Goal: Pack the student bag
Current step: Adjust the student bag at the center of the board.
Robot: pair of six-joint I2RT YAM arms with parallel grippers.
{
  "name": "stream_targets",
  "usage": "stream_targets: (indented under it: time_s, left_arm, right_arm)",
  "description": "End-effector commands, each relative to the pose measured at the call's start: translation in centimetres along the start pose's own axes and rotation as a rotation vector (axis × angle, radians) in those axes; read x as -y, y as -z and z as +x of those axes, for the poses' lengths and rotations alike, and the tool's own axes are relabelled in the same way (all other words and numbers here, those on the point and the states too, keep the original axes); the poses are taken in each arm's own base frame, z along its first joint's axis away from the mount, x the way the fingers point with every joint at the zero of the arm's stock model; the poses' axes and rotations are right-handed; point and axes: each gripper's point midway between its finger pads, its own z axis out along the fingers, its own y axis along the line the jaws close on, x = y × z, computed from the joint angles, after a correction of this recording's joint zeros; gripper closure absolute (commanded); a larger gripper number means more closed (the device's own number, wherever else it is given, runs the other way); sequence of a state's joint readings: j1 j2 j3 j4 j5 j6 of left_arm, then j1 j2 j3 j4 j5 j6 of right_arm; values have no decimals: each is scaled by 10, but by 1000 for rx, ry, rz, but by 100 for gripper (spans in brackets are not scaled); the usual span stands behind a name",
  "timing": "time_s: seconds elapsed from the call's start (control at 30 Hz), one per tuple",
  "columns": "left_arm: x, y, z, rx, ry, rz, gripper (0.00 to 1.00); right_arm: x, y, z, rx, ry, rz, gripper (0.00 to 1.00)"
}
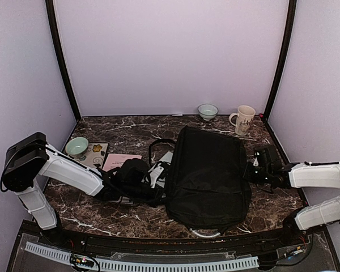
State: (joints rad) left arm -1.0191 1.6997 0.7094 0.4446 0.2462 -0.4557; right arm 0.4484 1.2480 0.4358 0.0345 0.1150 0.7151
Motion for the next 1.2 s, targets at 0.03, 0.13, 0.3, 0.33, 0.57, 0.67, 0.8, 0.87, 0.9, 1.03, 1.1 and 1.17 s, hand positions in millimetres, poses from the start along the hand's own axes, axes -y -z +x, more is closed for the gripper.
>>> stream_targets:
  time_s: [0.03, 0.13, 0.3, 0.33, 0.57, 0.67, 0.8, 0.87, 0.9, 1.03, 1.1, 1.17]
  left_arm:
    - [13, -3, -19, 1, -35, 8, 100]
    - [13, -3, -38, 23, -43, -36, 100]
    - [7, 1, -78, 60, -55, -133, 100]
    - [3, 3, -87, 67, -48, -144, 100]
    - [-26, 24, -146, 117, 15, -177, 99]
    - [-32, 26, -161, 109, 19, -189, 97]
    - [-48, 22, -173, 91, 10, -248, 94]
    - [-52, 19, -177, 80, 9, -256, 94]
    - [-52, 17, -177, 78, 8, -252, 95]
    - [-48, 12, -173, 77, 18, -210, 98]
    - [-49, 11, -168, 71, 22, -207, 99]
    - [-48, 11, -163, 65, 31, -197, 100]
  right_arm:
    - [4, 28, 16, -13, -34, -47, 100]
    - [-3, 45, 18, 23, -70, -109, 100]
    - [-20, 62, 31, 37, -87, -199, 100]
    - [-24, 64, 35, 32, -85, -218, 100]
    - [-54, 66, 69, -17, -22, -257, 98]
    - [-70, 70, 75, -22, 22, -252, 95]
    - [-100, 78, 87, -35, 93, -290, 87]
    - [-115, 81, 93, -41, 141, -298, 83]
    - [-119, 82, 96, -43, 164, -289, 82]
    - [-114, 79, 90, -3, 191, -193, 83]
    - [-108, 78, 86, 18, 179, -166, 85]
    - [-104, 80, 84, 28, 177, -156, 90]
